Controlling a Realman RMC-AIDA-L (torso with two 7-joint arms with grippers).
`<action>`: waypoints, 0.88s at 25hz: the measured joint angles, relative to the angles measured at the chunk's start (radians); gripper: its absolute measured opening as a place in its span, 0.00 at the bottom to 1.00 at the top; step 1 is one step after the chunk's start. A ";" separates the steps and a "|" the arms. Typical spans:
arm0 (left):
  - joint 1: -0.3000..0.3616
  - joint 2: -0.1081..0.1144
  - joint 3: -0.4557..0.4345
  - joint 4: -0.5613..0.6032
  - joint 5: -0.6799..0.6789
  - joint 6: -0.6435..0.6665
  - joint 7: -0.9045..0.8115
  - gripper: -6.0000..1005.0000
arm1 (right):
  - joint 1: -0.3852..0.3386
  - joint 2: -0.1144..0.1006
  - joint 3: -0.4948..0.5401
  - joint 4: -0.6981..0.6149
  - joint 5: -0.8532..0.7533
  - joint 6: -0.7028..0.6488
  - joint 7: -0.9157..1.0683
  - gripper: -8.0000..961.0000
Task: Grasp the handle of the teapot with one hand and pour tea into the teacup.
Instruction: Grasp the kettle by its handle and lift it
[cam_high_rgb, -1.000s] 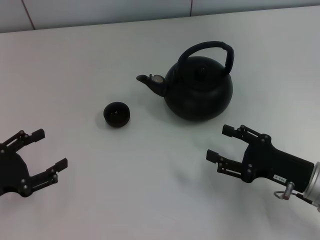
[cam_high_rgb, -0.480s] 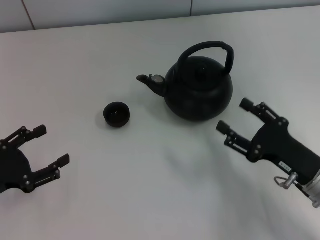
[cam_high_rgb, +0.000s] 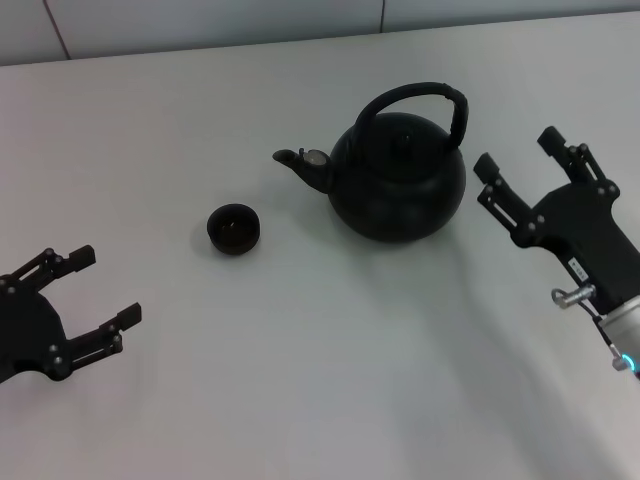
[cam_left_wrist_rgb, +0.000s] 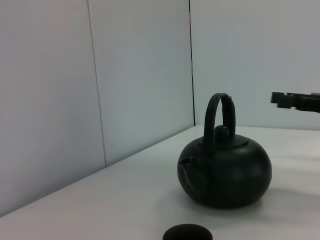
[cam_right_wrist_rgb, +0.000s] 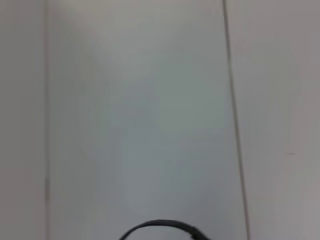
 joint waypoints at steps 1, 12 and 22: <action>0.000 0.000 0.000 0.000 0.000 0.000 0.000 0.84 | 0.000 0.000 0.000 0.000 0.000 0.000 0.000 0.85; 0.000 -0.002 -0.004 0.000 0.000 0.000 -0.005 0.84 | 0.057 0.000 0.079 0.023 -0.002 0.128 -0.008 0.85; 0.000 -0.002 -0.012 0.000 -0.001 0.002 -0.005 0.84 | 0.086 -0.001 0.116 0.024 -0.005 0.196 -0.008 0.85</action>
